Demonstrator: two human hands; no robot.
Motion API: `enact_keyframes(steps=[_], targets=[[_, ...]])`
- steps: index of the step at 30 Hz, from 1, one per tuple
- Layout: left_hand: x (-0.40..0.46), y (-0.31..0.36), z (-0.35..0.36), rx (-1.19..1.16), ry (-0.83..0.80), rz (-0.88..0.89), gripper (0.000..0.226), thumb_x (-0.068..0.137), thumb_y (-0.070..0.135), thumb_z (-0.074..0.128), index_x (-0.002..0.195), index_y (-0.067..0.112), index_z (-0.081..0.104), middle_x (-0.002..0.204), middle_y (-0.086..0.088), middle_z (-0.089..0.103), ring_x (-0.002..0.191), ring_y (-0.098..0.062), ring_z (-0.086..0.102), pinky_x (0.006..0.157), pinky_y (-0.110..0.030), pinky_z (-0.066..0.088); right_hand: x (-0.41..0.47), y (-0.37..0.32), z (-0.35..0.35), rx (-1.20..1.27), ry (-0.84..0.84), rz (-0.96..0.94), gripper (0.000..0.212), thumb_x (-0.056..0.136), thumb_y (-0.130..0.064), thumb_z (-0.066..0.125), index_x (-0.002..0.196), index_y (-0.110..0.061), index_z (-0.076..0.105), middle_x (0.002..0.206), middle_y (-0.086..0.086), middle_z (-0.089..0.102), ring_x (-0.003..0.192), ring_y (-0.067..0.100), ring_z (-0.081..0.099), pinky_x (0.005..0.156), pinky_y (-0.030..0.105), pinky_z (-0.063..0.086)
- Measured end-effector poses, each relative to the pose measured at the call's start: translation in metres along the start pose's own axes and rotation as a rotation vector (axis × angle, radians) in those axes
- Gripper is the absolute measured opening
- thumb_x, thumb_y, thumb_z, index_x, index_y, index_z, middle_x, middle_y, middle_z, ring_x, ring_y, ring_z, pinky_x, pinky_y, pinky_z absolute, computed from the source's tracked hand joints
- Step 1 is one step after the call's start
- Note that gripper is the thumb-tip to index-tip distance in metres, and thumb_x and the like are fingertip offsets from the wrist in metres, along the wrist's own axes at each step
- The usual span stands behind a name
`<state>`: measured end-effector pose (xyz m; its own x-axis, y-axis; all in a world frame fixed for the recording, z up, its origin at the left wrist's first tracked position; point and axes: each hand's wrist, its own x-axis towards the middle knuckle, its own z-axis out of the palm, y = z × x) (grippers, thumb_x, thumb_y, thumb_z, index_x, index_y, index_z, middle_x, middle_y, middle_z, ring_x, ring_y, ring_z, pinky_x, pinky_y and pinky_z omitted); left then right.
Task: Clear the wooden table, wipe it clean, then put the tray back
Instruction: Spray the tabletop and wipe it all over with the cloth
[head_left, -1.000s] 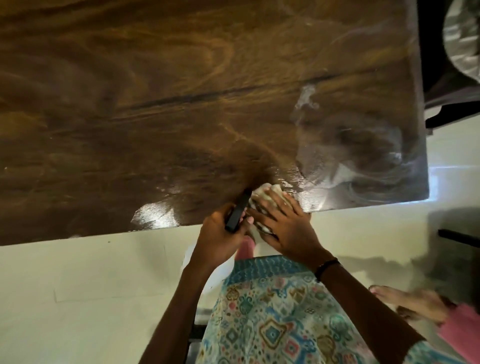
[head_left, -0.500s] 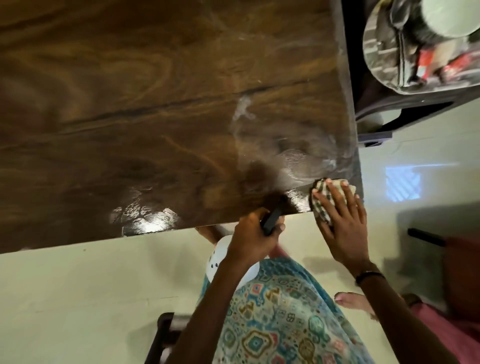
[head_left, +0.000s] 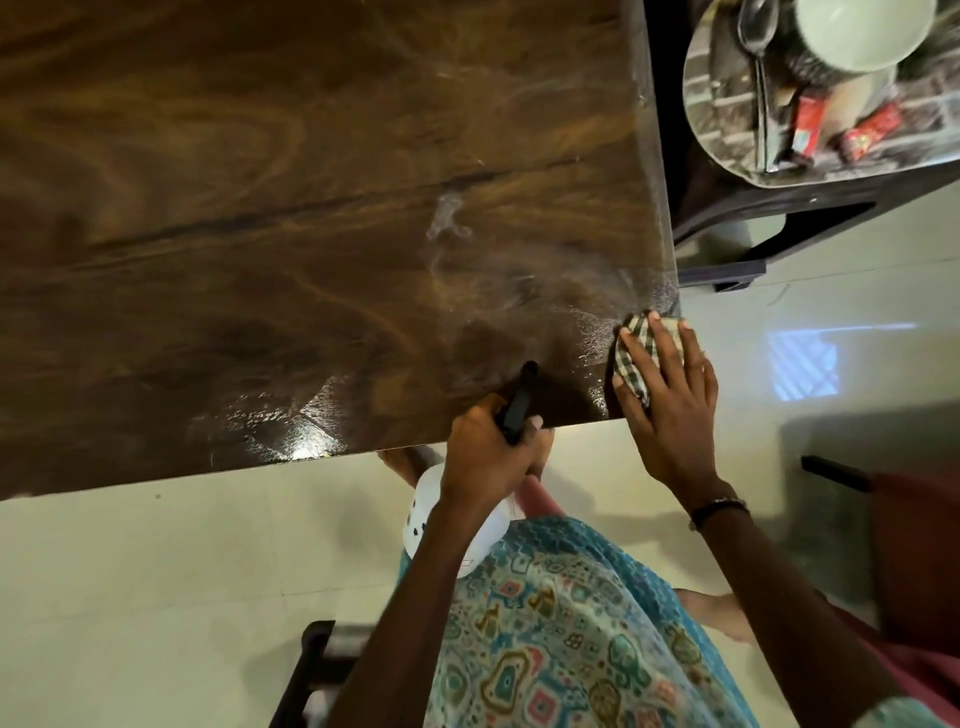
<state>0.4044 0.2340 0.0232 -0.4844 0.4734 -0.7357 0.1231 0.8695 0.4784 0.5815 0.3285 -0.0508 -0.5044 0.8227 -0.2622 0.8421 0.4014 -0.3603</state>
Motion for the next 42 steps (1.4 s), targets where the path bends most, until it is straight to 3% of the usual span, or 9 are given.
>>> enact_keyframes(steps=[4,9,12,17,21,28,32,37,42], targets=[[0.005,-0.001,-0.013,-0.049,0.018,-0.056,0.033,0.082,0.035,0.068,0.102,0.009,0.065,0.101,-0.013,0.069,0.099,-0.03,0.063,0.079,-0.029,0.043,0.029,-0.036,0.009,-0.062,0.011,-0.095,0.053,0.096,-0.045,0.036,0.147,-0.03,0.034,0.157,0.004,0.025,0.146,0.031,0.012,0.115,0.055,0.013],[0.006,0.001,-0.029,-0.103,0.065,-0.057,0.026,0.081,0.032,0.07,0.098,0.012,0.068,0.09,-0.005,0.068,0.088,-0.023,0.063,0.076,-0.024,0.041,0.028,-0.091,0.039,-0.07,-0.087,-0.496,0.046,0.095,-0.041,0.037,0.138,-0.029,0.047,0.151,0.006,0.039,0.144,0.034,0.024,0.116,0.054,0.019],[0.005,0.002,-0.037,-0.117,0.065,-0.046,0.028,0.081,0.032,0.069,0.099,0.01,0.067,0.089,-0.002,0.066,0.086,-0.019,0.061,0.079,-0.027,0.044,0.015,-0.065,0.032,-0.173,-0.146,-0.704,0.05,0.095,-0.042,0.041,0.143,-0.03,0.037,0.153,0.002,0.034,0.144,0.03,0.025,0.118,0.049,0.018],[0.01,-0.002,-0.045,-0.165,0.038,-0.072,0.022,0.082,0.032,0.069,0.092,0.012,0.067,0.094,-0.008,0.069,0.094,-0.024,0.063,0.084,-0.029,0.044,0.024,0.009,-0.01,-0.215,-0.102,-0.335,0.055,0.095,-0.045,0.035,0.148,-0.033,0.026,0.155,0.006,0.03,0.146,0.029,0.017,0.118,0.047,0.014],[0.011,0.003,-0.047,-0.182,0.035,-0.061,0.021,0.083,0.031,0.068,0.091,0.011,0.067,0.091,-0.008,0.069,0.092,-0.022,0.062,0.082,-0.028,0.042,0.058,-0.016,-0.006,-0.146,-0.015,-0.096,0.055,0.096,-0.046,0.036,0.148,-0.03,0.03,0.158,0.004,0.024,0.147,0.031,0.013,0.117,0.053,0.016],[0.012,0.016,-0.048,-0.183,0.084,-0.05,0.027,0.082,0.032,0.069,0.099,0.01,0.067,0.088,-0.005,0.066,0.088,-0.022,0.062,0.074,-0.024,0.042,0.065,-0.121,0.044,-0.18,-0.07,-0.582,0.053,0.092,-0.042,0.04,0.143,-0.03,0.038,0.152,0.003,0.038,0.142,0.033,0.026,0.116,0.053,0.017],[0.014,0.02,-0.05,-0.171,0.069,-0.054,0.025,0.082,0.032,0.069,0.097,0.013,0.065,0.095,-0.01,0.068,0.091,-0.024,0.064,0.077,-0.028,0.047,0.04,-0.084,0.039,-0.267,-0.18,-0.75,0.059,0.088,-0.047,0.049,0.143,-0.025,0.04,0.151,0.005,0.038,0.144,0.03,0.02,0.117,0.046,0.012],[0.023,0.024,-0.054,-0.166,0.004,-0.049,0.021,0.083,0.034,0.067,0.088,0.014,0.068,0.092,-0.007,0.069,0.092,-0.021,0.063,0.076,-0.026,0.042,0.035,-0.001,-0.006,-0.212,-0.112,-0.386,0.057,0.094,-0.044,0.037,0.148,-0.035,0.024,0.157,0.003,0.026,0.146,0.029,0.017,0.118,0.048,0.016],[0.039,0.037,-0.054,-0.125,-0.019,-0.005,0.023,0.083,0.035,0.066,0.094,0.014,0.068,0.097,-0.007,0.069,0.092,-0.021,0.062,0.078,-0.025,0.041,0.07,-0.002,-0.015,-0.177,-0.062,-0.216,0.056,0.094,-0.047,0.033,0.148,-0.028,0.033,0.158,0.003,0.025,0.147,0.027,0.014,0.117,0.047,0.016]])
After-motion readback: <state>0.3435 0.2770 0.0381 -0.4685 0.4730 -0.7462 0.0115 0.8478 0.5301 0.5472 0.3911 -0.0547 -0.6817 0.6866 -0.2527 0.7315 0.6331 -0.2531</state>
